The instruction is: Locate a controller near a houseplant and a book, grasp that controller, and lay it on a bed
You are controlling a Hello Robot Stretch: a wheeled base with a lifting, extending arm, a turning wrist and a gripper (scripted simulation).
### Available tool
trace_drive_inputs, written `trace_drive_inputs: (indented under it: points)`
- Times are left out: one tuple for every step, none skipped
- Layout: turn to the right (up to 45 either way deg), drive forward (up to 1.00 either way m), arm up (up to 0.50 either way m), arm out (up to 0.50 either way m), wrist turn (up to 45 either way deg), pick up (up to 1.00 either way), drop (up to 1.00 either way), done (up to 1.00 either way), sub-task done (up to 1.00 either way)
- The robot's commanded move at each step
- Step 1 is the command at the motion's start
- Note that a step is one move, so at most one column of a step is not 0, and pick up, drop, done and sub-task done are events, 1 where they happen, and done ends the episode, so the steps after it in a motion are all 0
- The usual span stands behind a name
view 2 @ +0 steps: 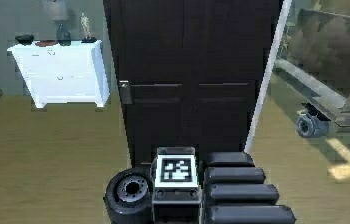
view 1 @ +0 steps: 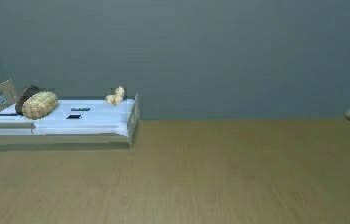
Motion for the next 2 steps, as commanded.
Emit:
trace_drive_inputs:
  points:
    - [-3.0, 0.00, 0.00, 0.00, 0.0, 0.00, 0.00, 0.00, 0.00]
    - [0.0, 0.50, 0.00, 0.00, 0.0, 0.00, 0.00, 0.00, 0.00]
